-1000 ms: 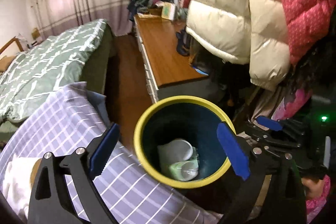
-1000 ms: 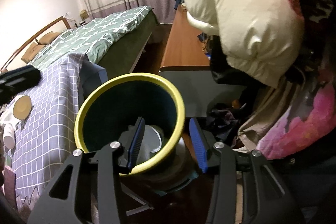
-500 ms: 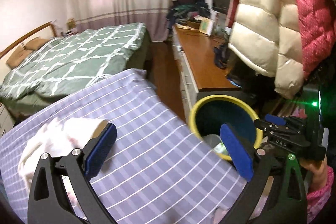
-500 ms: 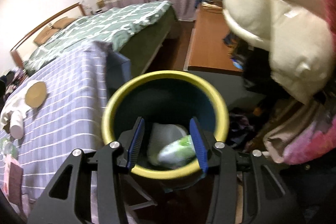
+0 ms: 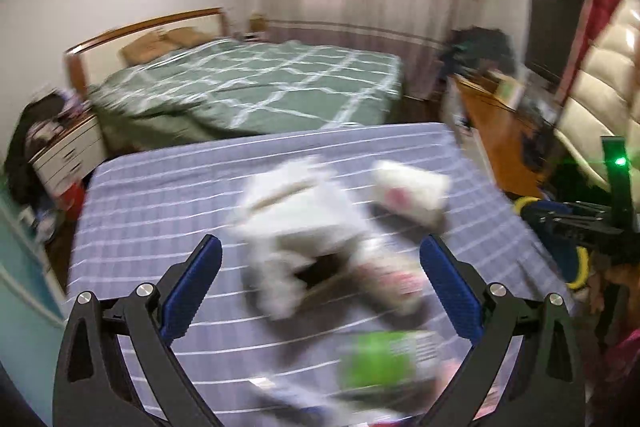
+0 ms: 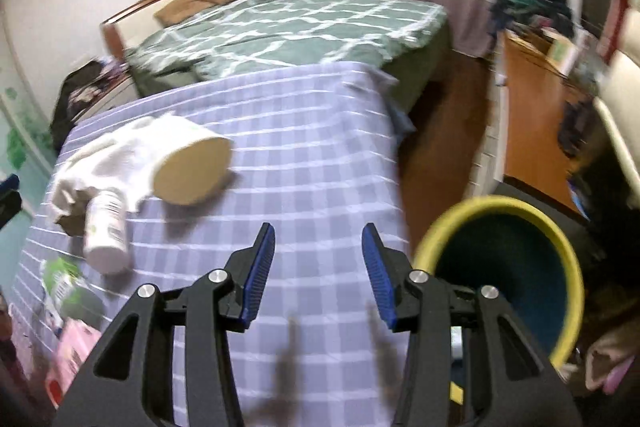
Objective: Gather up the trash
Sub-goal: 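Reach the right tool to the white paper cup and grasp its rim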
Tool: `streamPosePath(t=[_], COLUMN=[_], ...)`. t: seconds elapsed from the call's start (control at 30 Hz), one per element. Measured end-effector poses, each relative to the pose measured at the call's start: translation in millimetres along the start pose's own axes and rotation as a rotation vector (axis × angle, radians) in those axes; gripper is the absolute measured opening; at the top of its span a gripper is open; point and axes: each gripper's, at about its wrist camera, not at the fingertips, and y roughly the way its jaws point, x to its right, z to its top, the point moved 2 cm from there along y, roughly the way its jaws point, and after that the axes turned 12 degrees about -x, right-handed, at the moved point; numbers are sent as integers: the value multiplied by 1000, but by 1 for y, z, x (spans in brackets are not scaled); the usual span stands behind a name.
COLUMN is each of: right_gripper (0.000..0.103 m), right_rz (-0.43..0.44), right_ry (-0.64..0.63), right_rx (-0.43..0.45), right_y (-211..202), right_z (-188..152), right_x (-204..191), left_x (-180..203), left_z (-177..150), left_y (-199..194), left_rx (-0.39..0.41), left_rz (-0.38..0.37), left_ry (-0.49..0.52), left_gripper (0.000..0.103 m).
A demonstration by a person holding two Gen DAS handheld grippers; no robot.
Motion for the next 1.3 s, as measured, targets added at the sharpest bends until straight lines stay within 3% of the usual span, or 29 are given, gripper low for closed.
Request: streamPosePath(t=[0.23, 0.33, 0.53, 0.57, 0.6, 0.63, 0.73, 1.0, 1.13, 1.3], right_gripper=[44, 44, 42, 38, 22, 15, 4, 4, 4, 4], right_rz=[133, 165, 146, 144, 146, 147, 153, 158, 123, 15], right_ry=[-119, -159, -154, -153, -152, -154, -166, -147, -76, 66], right_rx=[-32, -65, -94, -96, -93, -92, -62, 51, 86, 89], right_y=[18, 31, 64, 67, 68, 68, 61, 7, -18, -33], right_z=[27, 34, 47, 48, 48, 47, 46, 41, 31, 15], right_x=[-71, -97, -120, -122, -122, -122, -122, -98, -59, 10], left_x=[-75, -76, -64, -65, -65, -64, -65, -61, -59, -49], left_z=[-22, -22, -24, -24, -24, -24, -24, -26, -27, -28], left_y=[13, 22, 18, 16, 15, 15, 16, 16, 14, 14], left_rx=[24, 17, 43, 48, 51, 50, 43, 40, 45, 42], left_rz=[73, 67, 55, 53, 50, 47, 37, 33, 22, 6], left_ry=[-112, -107, -76, -76, -79, -83, -90, -70, -63, -33], left_gripper=[98, 98, 98, 98, 98, 98, 98, 98, 98, 98])
